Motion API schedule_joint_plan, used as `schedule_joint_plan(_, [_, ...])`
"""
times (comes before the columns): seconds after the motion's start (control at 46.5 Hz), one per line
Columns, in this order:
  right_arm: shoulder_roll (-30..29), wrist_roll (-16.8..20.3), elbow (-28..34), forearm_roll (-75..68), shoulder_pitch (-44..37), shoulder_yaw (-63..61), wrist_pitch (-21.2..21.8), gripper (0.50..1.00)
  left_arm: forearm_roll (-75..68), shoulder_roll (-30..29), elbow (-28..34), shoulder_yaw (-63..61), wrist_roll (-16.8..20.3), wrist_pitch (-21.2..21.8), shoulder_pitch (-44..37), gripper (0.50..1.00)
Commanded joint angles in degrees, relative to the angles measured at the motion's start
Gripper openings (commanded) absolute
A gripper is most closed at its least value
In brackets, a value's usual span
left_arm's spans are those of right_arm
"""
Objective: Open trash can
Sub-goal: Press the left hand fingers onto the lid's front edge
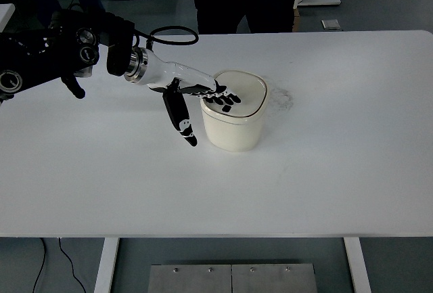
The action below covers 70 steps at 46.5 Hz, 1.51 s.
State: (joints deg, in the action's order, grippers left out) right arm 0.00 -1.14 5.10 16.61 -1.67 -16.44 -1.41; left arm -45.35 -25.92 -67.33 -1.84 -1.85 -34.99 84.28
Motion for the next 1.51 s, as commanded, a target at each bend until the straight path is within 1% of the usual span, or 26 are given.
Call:
schedule_joint_plan(0.0, [0.0,0.0,0.0,0.0,0.0,0.0,0.0,0.991,-0.18,0.08,0.01,0.0,0.0,-0.01,0.09,1.0])
schedule_joint_plan(1.485, [0.0,0.0,0.0,0.0,0.0,0.0,0.0,0.991,-0.97,0.08,0.1,-0.09,0.0,-0.01,-0.61,1.0])
